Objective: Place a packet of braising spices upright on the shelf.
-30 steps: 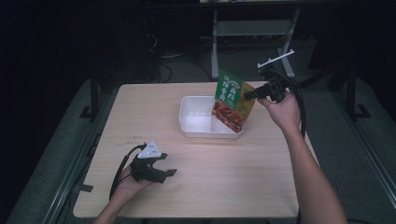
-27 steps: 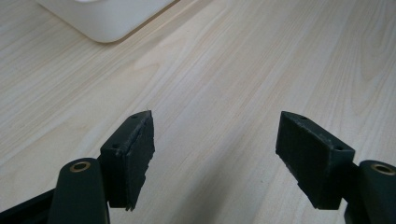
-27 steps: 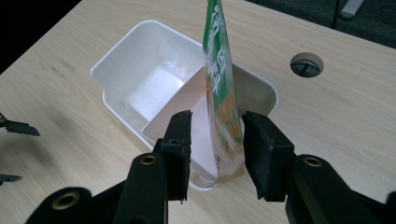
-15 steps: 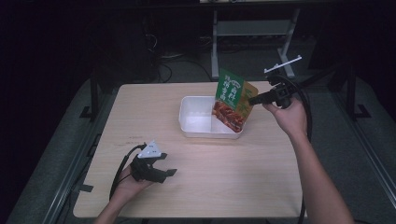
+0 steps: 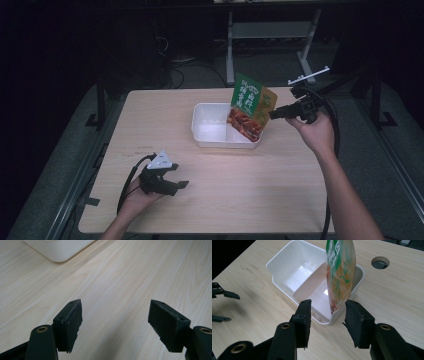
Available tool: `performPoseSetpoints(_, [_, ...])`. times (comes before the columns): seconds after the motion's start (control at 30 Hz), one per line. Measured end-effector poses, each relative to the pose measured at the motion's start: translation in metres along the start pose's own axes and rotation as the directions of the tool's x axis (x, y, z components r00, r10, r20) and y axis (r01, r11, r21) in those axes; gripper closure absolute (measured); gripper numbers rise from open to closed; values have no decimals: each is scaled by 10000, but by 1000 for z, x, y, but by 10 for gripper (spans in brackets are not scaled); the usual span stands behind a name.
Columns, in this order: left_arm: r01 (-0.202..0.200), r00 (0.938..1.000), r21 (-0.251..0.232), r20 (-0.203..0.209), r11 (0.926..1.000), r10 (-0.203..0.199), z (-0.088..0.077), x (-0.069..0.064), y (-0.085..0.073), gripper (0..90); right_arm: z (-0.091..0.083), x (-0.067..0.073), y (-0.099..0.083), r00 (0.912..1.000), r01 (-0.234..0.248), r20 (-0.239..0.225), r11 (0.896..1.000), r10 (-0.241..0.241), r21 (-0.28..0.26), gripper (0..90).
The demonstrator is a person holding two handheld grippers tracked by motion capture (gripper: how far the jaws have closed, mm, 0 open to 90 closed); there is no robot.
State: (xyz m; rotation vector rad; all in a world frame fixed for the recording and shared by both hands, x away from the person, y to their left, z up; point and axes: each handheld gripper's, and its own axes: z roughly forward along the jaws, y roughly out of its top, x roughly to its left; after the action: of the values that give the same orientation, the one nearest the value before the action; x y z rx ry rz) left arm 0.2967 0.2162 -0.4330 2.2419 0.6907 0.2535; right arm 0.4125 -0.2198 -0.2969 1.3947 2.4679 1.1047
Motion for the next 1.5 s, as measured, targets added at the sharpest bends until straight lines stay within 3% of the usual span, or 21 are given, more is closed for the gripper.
performPoseSetpoints(0.83, [68,10000,-36,-64,10000,-69,0,1,0,268,4,4,-52,9986,-72,-527,10000,71,-19,454])
performPoseSetpoints(1.5, [145,9998,-12,-104,9999,-145,-1,2,-1,260,18,12,-87,9966,1,-822,9997,19,243,443])
